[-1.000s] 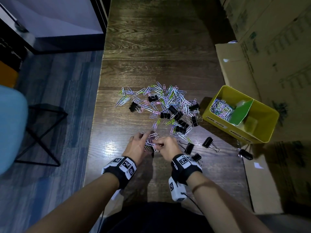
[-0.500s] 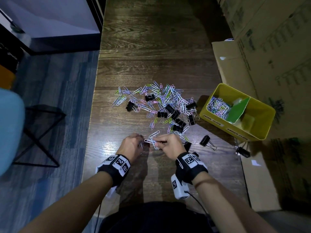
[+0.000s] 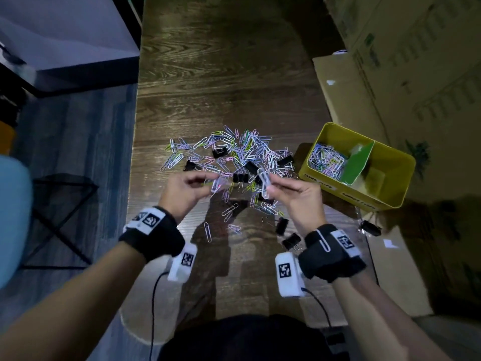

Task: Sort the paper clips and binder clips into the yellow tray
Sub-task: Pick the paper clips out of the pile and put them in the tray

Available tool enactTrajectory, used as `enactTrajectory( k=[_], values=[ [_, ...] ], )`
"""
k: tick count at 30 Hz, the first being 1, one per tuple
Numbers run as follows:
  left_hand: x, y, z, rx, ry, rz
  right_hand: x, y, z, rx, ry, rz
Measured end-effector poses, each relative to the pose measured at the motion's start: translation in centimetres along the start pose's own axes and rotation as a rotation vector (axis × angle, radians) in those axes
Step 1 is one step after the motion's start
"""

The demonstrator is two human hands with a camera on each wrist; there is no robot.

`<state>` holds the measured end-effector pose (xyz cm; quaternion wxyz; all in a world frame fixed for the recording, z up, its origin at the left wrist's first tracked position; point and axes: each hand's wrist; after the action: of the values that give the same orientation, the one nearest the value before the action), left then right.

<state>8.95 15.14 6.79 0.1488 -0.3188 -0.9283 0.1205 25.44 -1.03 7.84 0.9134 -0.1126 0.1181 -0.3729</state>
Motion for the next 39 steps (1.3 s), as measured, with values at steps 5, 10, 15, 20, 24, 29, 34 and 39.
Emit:
enactTrajectory(
  k=[5,10,15,20,24,29,34,39],
  values=[
    [-5.7,3.3,-7.5,-0.098,-0.109,0.193,3.6,0.6,4.0,0.107,0.193,-0.102],
    [-14.7,6.8,-10.1,-0.095,-0.004,0.328,7.3,3.1,6.3,0.211,0.270,-0.219],
    [-21.6,8.3,-9.7,-0.173,0.498,0.465,10.8,6.8,5.3,0.162,0.128,-0.344],
    [-21.1,8.9,-9.1,-0.276,0.730,0.529,12.4,10.8,3.2,0.033,-0.269,-0.314],
    [-17.0,8.7,-8.8,-0.127,0.271,0.434,12.4,12.1,2.4,-0.035,-0.627,-0.186],
    [-6.3,9.2,-4.0,-0.075,0.460,0.289,9.5,9.6,3.4,0.131,-0.614,-0.127],
    [0.1,6.7,2.5,-0.161,0.972,0.221,4.0,5.0,0.7,0.094,-0.524,0.204],
    [-1.3,5.1,6.4,-0.271,1.171,0.277,-0.7,1.6,-4.7,0.033,-0.829,0.580]
  ],
)
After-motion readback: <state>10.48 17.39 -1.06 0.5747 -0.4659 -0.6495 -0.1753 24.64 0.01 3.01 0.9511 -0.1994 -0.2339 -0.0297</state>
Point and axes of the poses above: each hand's wrist, its own y-axis towards the middle knuckle, its own x-axis out of the back of the hand, z = x × y, and after that the axes turned 2 degrees about y, right-handed
